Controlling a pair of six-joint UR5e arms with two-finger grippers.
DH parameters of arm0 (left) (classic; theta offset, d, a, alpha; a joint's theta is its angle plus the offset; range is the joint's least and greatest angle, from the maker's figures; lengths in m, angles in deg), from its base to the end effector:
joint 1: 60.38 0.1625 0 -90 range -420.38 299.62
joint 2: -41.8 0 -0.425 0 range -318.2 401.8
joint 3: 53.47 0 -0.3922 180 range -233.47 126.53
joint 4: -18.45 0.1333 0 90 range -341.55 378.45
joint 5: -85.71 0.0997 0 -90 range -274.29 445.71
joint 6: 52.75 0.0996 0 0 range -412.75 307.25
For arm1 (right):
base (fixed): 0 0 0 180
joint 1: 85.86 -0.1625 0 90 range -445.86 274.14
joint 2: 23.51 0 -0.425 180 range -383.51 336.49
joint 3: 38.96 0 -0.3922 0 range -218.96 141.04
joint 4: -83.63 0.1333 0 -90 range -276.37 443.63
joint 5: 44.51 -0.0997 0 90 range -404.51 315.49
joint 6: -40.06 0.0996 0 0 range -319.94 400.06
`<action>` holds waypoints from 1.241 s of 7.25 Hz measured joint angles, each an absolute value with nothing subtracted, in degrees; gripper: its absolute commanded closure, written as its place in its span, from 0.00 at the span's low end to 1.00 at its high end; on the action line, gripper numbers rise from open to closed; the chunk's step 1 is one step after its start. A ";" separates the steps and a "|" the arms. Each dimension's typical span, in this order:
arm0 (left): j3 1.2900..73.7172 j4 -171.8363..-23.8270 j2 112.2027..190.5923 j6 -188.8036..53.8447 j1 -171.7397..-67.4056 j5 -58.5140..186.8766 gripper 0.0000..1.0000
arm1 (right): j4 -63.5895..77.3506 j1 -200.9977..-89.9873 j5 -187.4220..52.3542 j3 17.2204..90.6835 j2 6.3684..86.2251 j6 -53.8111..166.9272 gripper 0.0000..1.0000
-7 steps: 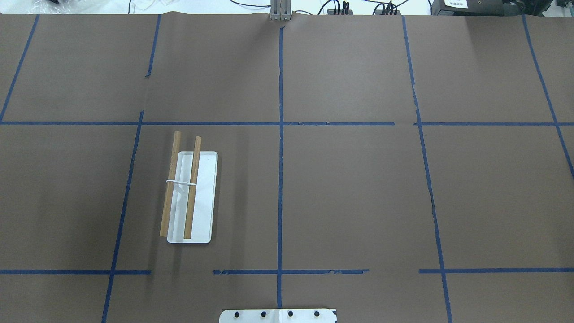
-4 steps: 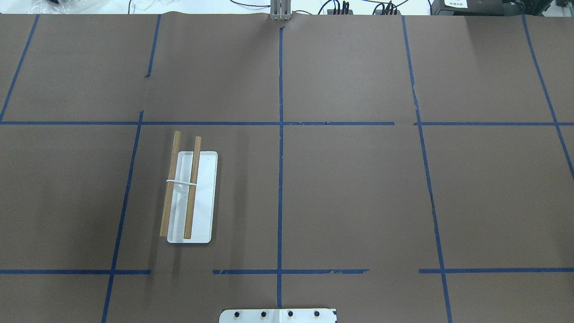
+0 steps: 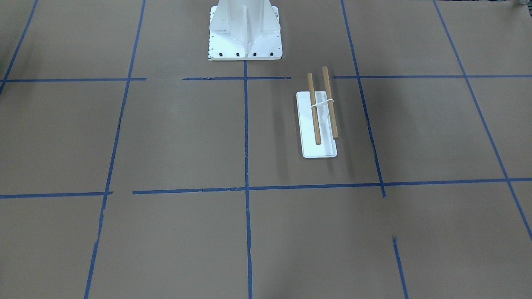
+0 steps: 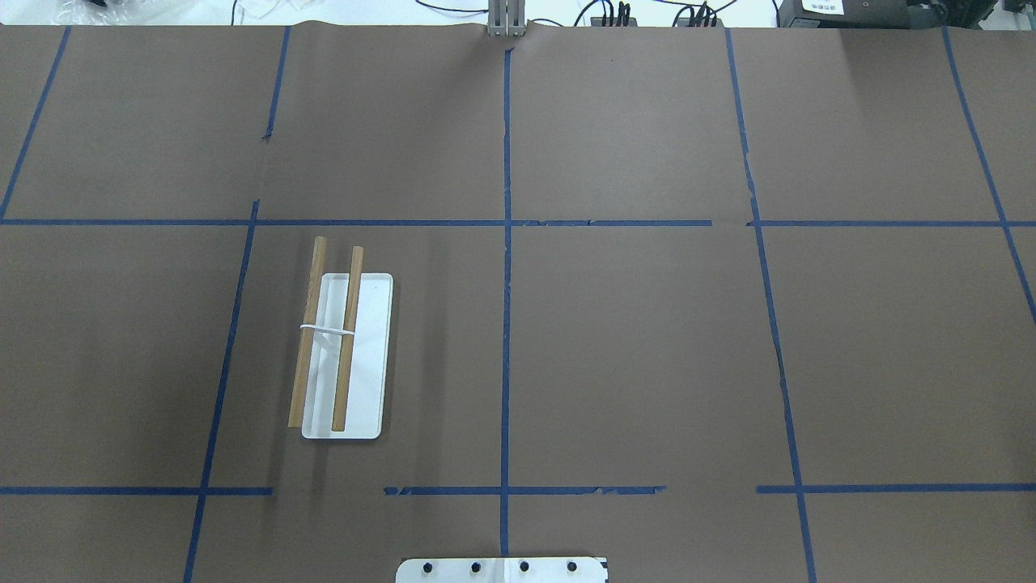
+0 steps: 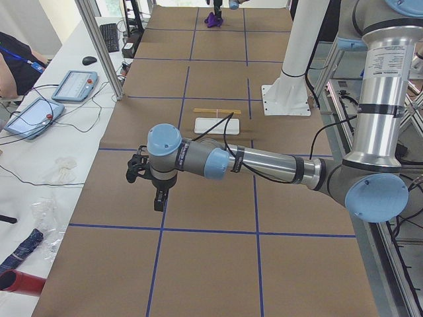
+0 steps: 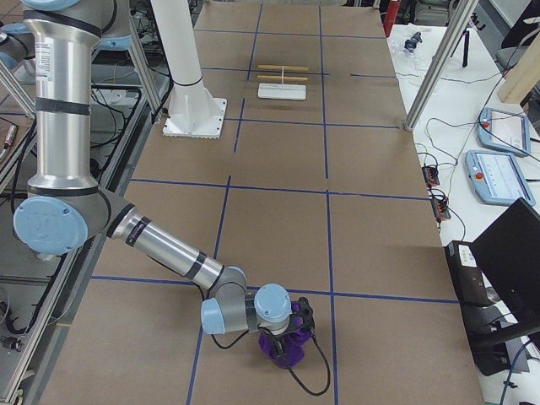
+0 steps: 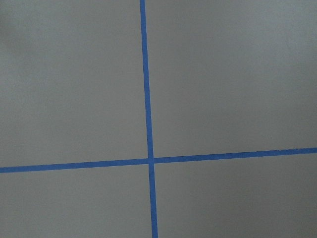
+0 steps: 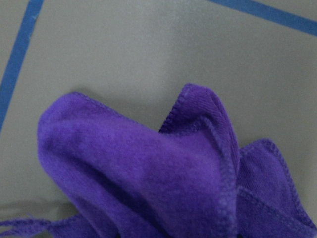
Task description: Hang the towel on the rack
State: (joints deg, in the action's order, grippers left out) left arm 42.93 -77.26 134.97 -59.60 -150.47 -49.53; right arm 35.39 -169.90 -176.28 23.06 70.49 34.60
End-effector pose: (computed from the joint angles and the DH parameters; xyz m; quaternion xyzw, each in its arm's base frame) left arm -0.0634 -0.5248 0.5630 0.1000 0.3878 -0.0043 0.9163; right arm 0.0236 -0.4186 0.8505 0.0781 -0.3555 -0.1229 0.9233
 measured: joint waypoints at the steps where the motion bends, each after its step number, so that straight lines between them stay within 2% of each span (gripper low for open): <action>1: 42.97 -77.28 134.97 -59.61 -150.47 -49.54 0.00 | 35.38 -169.84 -176.51 23.45 70.18 34.66 1.00; 5: 42.95 -77.58 135.03 -59.60 -150.46 -49.67 0.00 | 34.39 -171.36 -182.35 27.10 68.44 34.99 1.00; 7: 43.12 -77.98 136.19 -59.61 -150.35 -49.91 0.00 | 32.67 -174.27 -186.72 34.61 67.17 35.69 1.00; 9: 43.57 -83.74 137.67 -60.60 -149.62 -49.69 0.00 | 26.06 -174.11 -187.57 42.62 61.02 43.99 1.00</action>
State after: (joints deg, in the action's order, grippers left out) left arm 43.57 -83.74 137.67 -60.60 -149.62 -49.69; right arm 26.06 -174.11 -187.57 42.62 61.02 43.99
